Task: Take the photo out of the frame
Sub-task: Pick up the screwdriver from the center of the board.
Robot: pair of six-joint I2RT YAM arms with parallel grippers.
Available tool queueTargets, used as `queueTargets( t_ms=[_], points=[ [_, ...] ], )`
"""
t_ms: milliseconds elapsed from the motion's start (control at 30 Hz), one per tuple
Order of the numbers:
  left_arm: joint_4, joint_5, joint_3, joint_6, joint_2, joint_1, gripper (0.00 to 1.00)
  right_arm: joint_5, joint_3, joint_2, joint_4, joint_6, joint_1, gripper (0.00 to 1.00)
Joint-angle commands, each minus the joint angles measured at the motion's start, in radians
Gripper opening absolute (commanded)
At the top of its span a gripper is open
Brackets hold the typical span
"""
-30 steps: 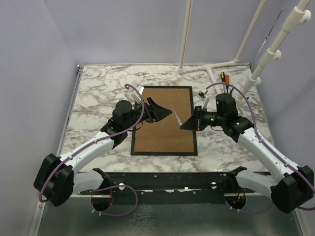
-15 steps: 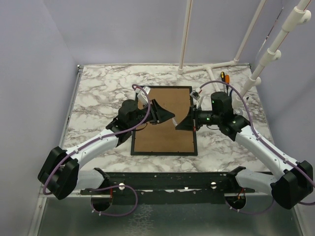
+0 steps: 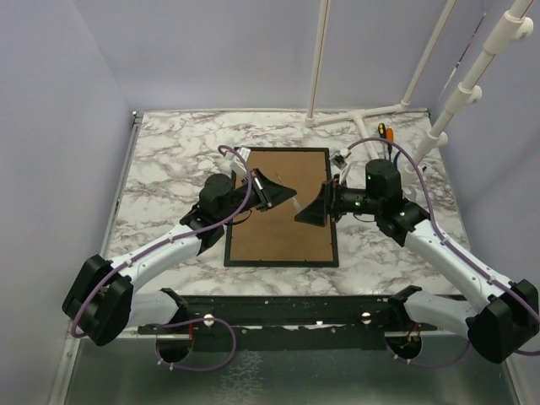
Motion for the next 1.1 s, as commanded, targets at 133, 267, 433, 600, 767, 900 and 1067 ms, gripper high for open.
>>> queueTargets(
  t_ms=[133,267,433,600,767,900,1067],
  points=[
    [0.235,-0.238,-0.032,-0.194,-0.073,-0.002,0.00,0.094,-0.220,-0.054,0.669,0.469,0.013,0.99],
    [0.290,-0.323,-0.004,-0.204,-0.088,-0.002,0.00,0.203,-0.260,-0.029,0.924,0.615,0.067,0.98],
    [0.331,-0.331,0.035,-0.211,-0.079,-0.003,0.00,0.399,-0.211,-0.029,0.946,0.648,0.135,0.90],
    [0.350,-0.333,0.045,-0.224,-0.077,-0.004,0.00,0.489,-0.167,-0.011,0.960,0.677,0.146,0.78],
    [0.351,-0.334,0.042,-0.224,-0.093,-0.003,0.00,0.542,-0.119,-0.003,0.909,0.667,0.148,0.65],
    [0.351,-0.332,0.041,-0.227,-0.098,-0.004,0.00,0.548,-0.055,0.015,0.815,0.647,0.148,0.55],
    [0.351,-0.311,0.054,-0.243,-0.091,-0.004,0.00,0.534,-0.050,0.035,0.836,0.657,0.148,0.41]
  ],
)
